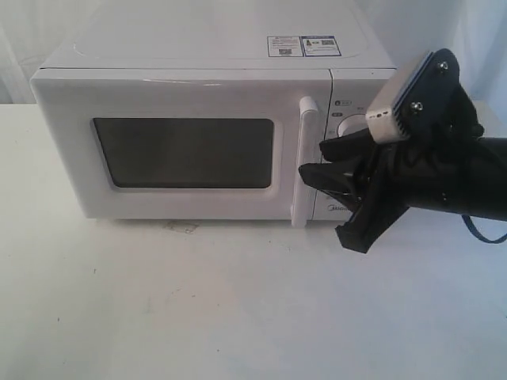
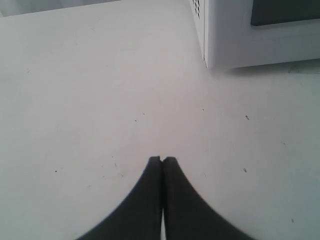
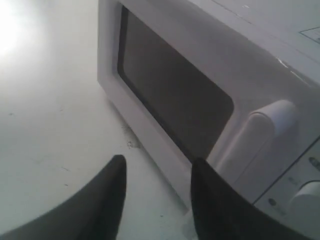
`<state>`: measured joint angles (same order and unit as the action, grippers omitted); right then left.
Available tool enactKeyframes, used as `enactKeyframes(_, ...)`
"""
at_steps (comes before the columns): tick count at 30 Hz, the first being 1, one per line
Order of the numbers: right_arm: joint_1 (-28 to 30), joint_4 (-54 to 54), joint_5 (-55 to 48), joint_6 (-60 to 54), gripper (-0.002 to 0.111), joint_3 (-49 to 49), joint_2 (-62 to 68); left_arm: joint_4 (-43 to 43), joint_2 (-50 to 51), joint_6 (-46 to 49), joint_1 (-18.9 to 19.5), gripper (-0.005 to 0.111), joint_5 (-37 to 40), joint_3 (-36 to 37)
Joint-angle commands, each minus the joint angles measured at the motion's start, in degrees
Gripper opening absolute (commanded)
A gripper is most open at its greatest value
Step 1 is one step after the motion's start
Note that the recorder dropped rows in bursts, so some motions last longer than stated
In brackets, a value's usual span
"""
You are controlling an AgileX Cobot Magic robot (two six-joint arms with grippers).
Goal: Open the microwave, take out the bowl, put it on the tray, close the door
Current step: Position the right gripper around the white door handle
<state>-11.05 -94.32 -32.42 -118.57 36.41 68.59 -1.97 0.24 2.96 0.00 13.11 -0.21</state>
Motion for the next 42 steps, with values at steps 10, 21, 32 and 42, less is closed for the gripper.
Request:
enactKeyframes(10, 9.29, -5.22, -12.05, -3.57, 0.049, 0.20, 2.40, -0.17, -0.24, -0.17, -0.06, 0.000, 0.22, 0.21)
enactKeyframes(21, 11.11, -5.63, -21.14, -3.57, 0.055, 4.11, 11.92, -0.17, -0.24, -0.17, -0.06, 0.000, 0.22, 0.21)
enactKeyframes(32, 15.68, -5.63, -26.50, -3.57, 0.055, 5.01, 16.22, -0.17, -0.24, -0.17, -0.06, 0.000, 0.22, 0.21)
enactKeyframes(42, 15.68, -5.63, -28.13, -3.57, 0.056, 8.71, 21.35, -0.17, -0.24, -0.17, -0.06, 0.000, 0.22, 0.21)
